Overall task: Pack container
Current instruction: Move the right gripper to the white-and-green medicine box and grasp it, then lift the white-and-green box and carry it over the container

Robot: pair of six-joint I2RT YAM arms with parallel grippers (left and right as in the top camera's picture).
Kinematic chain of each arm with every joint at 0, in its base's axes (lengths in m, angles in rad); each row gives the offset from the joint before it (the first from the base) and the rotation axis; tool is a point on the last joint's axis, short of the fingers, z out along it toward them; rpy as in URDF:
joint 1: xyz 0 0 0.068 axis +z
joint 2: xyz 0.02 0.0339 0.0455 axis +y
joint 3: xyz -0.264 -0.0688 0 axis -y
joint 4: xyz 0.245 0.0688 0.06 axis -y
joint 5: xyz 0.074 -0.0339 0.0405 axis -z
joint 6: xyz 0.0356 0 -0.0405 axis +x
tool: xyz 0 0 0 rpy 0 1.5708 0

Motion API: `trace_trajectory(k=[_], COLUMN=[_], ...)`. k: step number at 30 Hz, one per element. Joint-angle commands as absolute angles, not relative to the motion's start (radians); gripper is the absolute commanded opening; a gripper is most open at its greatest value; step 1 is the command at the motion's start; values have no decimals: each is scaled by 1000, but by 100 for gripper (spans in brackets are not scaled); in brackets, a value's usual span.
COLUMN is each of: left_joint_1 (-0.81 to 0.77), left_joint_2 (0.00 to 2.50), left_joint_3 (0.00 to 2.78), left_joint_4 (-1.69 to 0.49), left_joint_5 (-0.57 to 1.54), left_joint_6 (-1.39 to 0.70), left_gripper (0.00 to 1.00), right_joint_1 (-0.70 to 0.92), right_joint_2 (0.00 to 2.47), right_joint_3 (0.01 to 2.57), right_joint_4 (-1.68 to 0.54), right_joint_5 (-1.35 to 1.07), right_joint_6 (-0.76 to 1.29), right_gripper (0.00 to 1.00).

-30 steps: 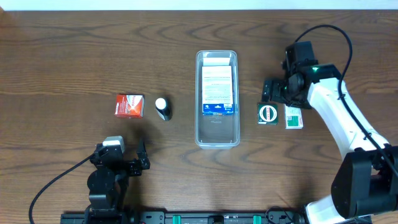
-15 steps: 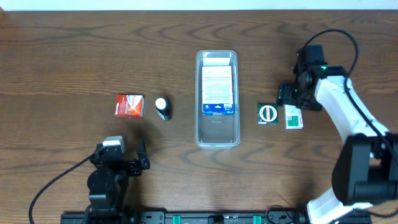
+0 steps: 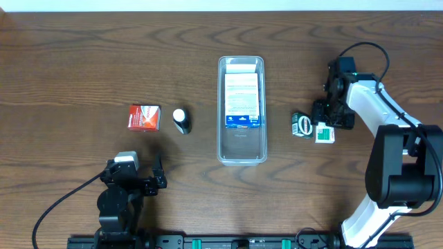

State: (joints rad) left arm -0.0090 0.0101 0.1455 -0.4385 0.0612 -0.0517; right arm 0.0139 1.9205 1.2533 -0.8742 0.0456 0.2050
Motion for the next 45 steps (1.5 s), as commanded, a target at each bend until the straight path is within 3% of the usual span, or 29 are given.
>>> trace_trajectory(k=[1,9,22,30,39,45], left_joint_1=[-12,-12,-12,-12,-12,-12], left_joint_2=[4,4,4,4,4,4], left_joint_3=[126,126,126,126,126,126], left_joint_4=[-439,-439,-439,-439,-439,-439], left_joint_5=[68,68,68,68,68,68], left_joint_6=[-53,-53,-53,-53,-53,-53], left_gripper=[98,98,98,98,98,98], right_joint_1=[11,11,3,23,224,445], right_joint_2=[1938,1935,1927,1760,1455,1493], right_joint_3=[1231,1230,1231,1323,1365,1365], right_joint_4=[-871,-851,-834,-907,-852,-725], right_joint_5=[56,55,56,31,-80,-75], right_joint_6=[216,201,216,216,346,418], right_gripper=[68,73,39,38,31,30])
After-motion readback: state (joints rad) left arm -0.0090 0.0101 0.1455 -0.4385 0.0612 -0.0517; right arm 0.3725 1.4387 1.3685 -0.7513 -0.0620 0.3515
